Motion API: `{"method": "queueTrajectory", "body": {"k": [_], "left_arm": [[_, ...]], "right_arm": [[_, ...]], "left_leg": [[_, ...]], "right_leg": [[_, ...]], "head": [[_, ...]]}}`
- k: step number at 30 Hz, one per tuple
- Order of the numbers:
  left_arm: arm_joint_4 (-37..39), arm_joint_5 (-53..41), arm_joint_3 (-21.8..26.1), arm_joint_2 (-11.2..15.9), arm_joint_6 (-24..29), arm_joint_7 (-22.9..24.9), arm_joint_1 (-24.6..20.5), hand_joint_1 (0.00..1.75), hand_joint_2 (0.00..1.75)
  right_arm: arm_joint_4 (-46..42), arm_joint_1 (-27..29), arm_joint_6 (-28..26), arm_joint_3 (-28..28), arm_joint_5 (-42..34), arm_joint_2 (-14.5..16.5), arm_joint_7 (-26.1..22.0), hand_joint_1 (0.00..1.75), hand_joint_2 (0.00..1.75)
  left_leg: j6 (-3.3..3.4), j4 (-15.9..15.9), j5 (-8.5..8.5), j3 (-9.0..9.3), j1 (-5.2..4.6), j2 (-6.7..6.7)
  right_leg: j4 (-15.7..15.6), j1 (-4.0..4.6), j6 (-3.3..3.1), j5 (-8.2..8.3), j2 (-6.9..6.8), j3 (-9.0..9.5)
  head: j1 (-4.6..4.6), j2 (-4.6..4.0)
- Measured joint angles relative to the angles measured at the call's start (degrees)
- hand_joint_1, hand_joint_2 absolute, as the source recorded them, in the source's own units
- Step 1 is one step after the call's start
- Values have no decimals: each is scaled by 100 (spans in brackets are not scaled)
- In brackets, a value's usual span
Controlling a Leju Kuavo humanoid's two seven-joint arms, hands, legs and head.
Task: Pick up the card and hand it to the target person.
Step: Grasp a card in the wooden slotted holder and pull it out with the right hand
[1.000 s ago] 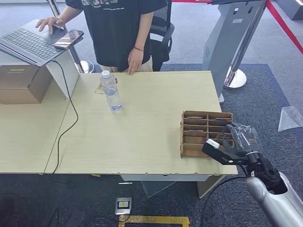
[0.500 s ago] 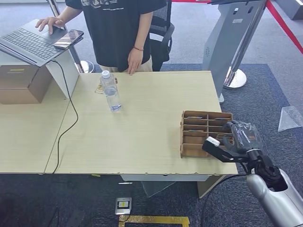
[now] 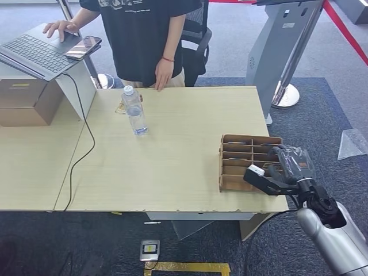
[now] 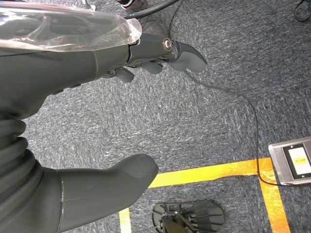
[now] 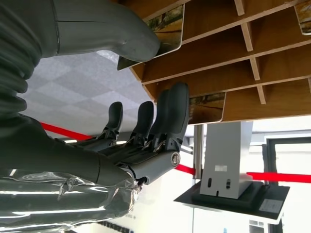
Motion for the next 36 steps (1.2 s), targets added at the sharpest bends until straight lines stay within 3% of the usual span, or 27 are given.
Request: {"method": "queueTrajectory", "body": {"k": [27, 28, 32, 36], "left_arm": [[0, 9, 0, 0, 2, -32, 1, 0, 175], [0, 18, 0, 0, 3, -32, 1, 0, 175], [0, 40, 0, 0, 16, -24, 1, 0, 175], [0, 44, 0, 0, 31, -23, 1, 0, 175]], "right_arm": [[179, 34, 8, 30, -42, 3, 55, 90, 175], [186, 33, 9, 30, -42, 3, 53, 97, 175], [214, 32, 9, 30, -42, 3, 37, 164, 175], [228, 29, 9, 29, -42, 3, 21, 168, 175]], "left_leg": [[0, 0, 0, 2, 0, 1], [0, 0, 0, 2, 0, 1], [0, 0, 0, 2, 0, 1], [0, 0, 0, 2, 0, 1]], "right_leg": [[0, 0, 0, 0, 1, 0], [0, 0, 0, 0, 1, 0], [0, 0, 0, 0, 0, 0], [0, 0, 0, 0, 1, 0]], "head": [[-1, 0], [-1, 0], [-1, 0], [0, 0]]}}
